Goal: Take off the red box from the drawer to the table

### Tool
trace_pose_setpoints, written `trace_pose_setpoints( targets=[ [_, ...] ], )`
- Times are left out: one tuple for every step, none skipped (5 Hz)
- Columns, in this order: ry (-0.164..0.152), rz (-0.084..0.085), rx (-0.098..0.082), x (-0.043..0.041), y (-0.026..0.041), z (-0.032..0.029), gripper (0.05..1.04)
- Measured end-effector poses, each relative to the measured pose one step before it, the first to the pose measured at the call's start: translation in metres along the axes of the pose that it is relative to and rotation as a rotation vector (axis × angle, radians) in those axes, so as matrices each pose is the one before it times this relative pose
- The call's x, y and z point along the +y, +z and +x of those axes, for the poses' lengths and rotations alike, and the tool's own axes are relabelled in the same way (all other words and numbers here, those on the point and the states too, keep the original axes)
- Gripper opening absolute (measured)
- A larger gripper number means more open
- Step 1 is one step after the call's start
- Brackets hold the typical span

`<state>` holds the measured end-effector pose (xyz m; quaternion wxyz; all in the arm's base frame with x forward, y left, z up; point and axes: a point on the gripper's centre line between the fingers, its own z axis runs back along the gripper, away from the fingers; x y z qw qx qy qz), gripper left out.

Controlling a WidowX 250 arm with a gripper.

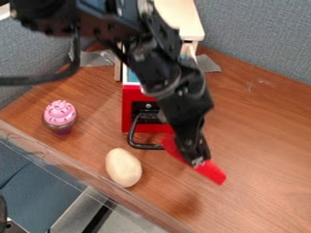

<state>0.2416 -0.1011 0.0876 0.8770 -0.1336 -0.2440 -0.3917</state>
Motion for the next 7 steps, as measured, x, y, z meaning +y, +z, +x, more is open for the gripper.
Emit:
trace_pose_setpoints(
  targets=[
    [0.0051, -0.0023, 0.0102, -0.00243, -0.01444, -0.00978, 0.516],
    [0.0057, 0.0070, 0.0297, 0.00063, -0.01456, -0.01163, 0.517],
    [-0.0109, 0.0077, 0.0114, 0.00192, -0.00286, -0.00318, 0.517],
    [0.0094, -0.0021, 0.0122, 0.00334, -0.00415, -0.00463, 0.517],
    [0.0030, -0.0102, 0.0140, 0.00011, -0.00590, -0.00379, 0.514],
    [0.0163, -0.0203, 0.0255, -0.00115, -0.01200, -0.00408, 0.507],
    [-0.0046, -0.0016, -0.0080, -0.00060, -0.00464, 0.00527, 0.549]
  ],
)
